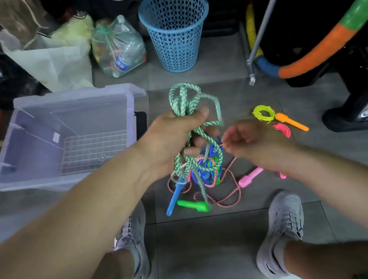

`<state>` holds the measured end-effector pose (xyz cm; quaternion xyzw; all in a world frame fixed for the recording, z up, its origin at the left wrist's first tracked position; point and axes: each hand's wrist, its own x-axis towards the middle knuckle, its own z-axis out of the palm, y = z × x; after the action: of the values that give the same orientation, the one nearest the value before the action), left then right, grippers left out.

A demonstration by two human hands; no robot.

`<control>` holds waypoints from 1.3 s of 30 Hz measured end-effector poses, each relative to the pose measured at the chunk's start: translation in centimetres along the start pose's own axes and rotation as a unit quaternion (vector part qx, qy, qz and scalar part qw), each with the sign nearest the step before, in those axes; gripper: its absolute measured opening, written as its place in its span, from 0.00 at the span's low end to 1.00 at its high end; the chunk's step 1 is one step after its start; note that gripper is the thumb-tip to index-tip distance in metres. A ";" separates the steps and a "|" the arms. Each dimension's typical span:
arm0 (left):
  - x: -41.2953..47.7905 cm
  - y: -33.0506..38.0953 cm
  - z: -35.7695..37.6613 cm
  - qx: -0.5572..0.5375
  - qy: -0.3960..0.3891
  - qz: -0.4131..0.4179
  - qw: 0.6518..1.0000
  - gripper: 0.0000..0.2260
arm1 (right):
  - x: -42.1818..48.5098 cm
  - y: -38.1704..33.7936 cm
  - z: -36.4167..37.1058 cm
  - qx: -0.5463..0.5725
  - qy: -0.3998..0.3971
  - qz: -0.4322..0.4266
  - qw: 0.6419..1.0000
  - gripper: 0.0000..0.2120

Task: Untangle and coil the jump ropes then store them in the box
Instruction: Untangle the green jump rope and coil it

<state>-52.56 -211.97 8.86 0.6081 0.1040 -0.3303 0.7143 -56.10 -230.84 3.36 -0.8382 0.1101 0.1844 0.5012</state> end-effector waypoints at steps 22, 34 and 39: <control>0.1 0.5 -3.9 0.258 0.078 0.063 0.961 0.08 | -0.8 -1.4 1.0 -0.016 -0.028 0.008 0.999 0.10; -0.3 -0.6 -3.0 0.315 0.010 -0.001 0.949 0.08 | -2.1 -3.7 0.6 0.360 -0.078 0.097 0.924 0.10; 0.3 -0.6 -3.2 0.230 0.098 0.062 0.966 0.07 | -2.0 -3.7 -0.3 0.321 -0.083 0.094 0.939 0.10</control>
<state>-51.88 -209.16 7.41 0.7904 0.0571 -0.2395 0.5609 -56.48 -229.32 7.24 -0.6006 0.1997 0.2550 0.7310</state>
